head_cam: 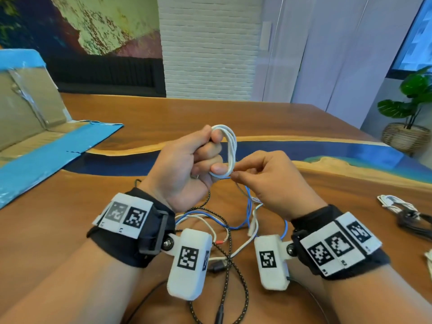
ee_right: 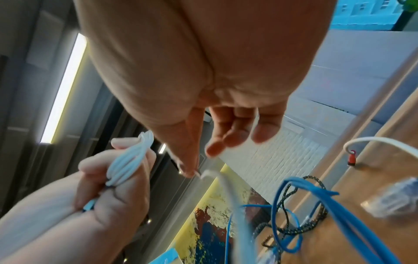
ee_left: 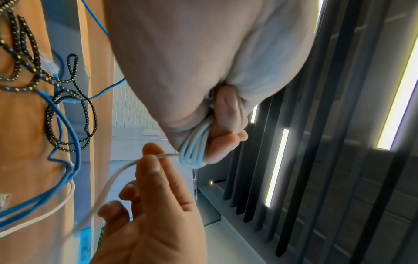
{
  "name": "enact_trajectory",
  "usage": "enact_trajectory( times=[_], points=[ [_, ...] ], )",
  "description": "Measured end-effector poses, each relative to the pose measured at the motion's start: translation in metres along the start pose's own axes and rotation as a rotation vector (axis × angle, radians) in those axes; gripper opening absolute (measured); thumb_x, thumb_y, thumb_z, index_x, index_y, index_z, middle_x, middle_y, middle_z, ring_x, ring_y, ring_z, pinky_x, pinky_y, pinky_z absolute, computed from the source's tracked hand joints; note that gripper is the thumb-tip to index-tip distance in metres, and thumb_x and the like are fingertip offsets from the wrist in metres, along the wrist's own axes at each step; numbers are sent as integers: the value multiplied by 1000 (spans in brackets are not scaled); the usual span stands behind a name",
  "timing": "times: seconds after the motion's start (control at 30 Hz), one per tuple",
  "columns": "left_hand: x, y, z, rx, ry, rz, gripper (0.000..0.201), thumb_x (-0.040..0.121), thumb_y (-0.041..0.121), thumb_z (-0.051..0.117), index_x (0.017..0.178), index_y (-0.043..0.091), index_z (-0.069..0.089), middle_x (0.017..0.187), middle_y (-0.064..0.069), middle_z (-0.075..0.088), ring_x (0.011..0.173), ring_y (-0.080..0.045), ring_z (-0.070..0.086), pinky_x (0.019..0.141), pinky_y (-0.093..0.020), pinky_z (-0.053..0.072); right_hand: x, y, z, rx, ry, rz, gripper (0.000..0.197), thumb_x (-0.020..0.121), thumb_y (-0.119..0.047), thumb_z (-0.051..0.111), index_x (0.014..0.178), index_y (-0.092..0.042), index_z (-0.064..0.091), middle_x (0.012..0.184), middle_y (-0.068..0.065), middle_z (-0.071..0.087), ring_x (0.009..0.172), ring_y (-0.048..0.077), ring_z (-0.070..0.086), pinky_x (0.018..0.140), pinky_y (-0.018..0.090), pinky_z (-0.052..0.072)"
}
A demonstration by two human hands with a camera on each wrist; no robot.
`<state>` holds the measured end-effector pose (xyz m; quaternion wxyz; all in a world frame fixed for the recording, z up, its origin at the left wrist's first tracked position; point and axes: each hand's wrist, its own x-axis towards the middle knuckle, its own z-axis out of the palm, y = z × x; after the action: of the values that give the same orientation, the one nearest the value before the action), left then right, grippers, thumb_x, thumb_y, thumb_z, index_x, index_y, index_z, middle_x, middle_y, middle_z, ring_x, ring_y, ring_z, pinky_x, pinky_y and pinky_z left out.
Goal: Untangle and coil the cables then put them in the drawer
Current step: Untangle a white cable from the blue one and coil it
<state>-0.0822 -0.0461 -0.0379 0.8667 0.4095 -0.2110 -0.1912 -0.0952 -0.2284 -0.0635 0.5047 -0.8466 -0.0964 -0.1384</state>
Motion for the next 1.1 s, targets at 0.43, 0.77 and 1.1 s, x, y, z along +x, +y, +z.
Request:
enact_trajectory(
  times=[0.43, 0.77, 1.1],
  points=[
    [5, -12, 0, 298, 82, 24, 37, 112, 24, 31, 85, 10, 52, 51, 8, 23, 42, -8, 19, 55, -25, 39, -4, -6, 13, 616, -68, 143, 23, 99, -11, 59, 109, 5, 73, 94, 25, 73, 82, 23, 70, 80, 42, 54],
    [5, -7, -19, 540, 83, 80, 39, 111, 21, 38, 83, 5, 60, 54, 0, 29, 48, -12, 23, 51, -21, 36, -5, -6, 13, 658, -229, 220, 23, 102, -19, 54, 96, -11, 75, 94, 10, 72, 96, 19, 64, 88, 43, 42],
    [6, -12, -14, 558, 34, 117, 37, 110, 18, 36, 83, 4, 57, 51, 6, 37, 51, -10, 28, 48, -17, 29, -3, 0, 18, 366, -162, 116, 23, 74, -27, 85, 82, -12, 70, 93, 16, 71, 97, 26, 69, 83, 41, 49]
  ],
)
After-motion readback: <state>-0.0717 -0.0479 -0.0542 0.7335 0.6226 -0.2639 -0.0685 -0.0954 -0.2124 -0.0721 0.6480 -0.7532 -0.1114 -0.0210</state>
